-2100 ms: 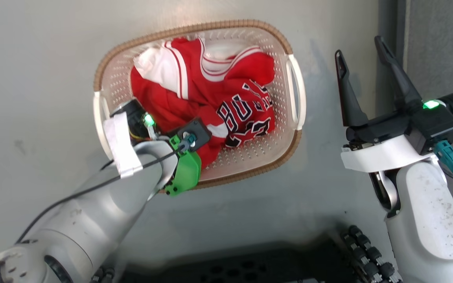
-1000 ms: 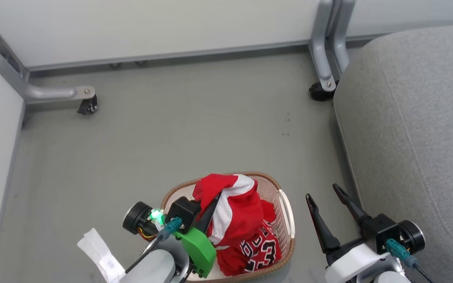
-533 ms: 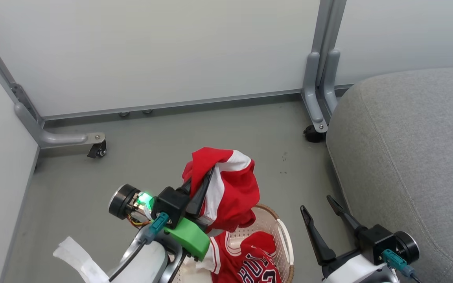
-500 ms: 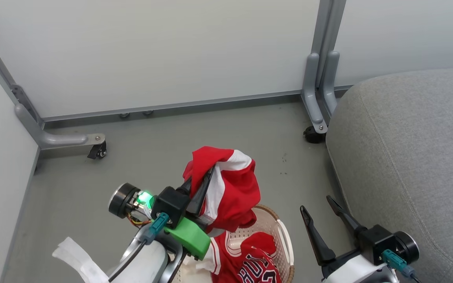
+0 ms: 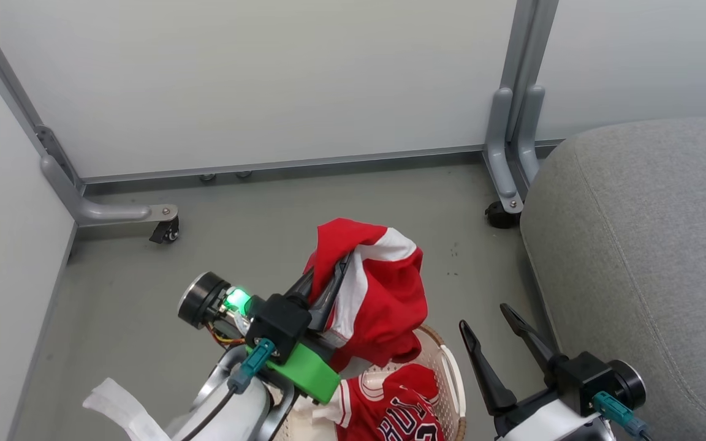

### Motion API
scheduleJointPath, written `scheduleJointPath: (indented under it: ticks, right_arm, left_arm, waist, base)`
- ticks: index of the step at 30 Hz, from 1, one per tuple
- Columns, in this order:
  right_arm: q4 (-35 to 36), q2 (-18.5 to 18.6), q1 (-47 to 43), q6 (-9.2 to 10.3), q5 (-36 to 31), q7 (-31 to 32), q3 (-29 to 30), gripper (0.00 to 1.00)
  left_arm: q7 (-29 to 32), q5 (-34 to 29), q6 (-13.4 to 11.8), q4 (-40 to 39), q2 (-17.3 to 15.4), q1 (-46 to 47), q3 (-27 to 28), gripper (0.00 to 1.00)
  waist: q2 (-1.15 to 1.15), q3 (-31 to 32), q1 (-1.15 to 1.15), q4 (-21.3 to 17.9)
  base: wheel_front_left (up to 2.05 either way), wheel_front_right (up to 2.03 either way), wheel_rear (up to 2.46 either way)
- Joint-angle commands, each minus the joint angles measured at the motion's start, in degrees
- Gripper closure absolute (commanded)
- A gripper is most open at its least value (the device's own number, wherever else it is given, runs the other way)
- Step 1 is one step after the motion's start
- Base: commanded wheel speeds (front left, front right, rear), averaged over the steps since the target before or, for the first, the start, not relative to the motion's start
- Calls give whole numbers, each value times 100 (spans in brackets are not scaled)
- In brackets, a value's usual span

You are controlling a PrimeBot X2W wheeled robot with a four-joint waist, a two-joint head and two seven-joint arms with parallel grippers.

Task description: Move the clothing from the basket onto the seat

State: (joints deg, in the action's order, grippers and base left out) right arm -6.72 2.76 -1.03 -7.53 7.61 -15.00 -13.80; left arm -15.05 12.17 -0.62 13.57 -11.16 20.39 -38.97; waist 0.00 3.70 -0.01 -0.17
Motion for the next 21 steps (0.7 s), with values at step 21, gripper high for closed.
scheduleJointPath:
  ticks: [21]
  right_arm:
    - [-321,61,424,8,520,-28,-489,0]
  left_arm:
    - [-19,-447,354,-493,193,125,-479,100]
  waist:
    - [0,-40,1,193]
  base:
    - [0,0,0]
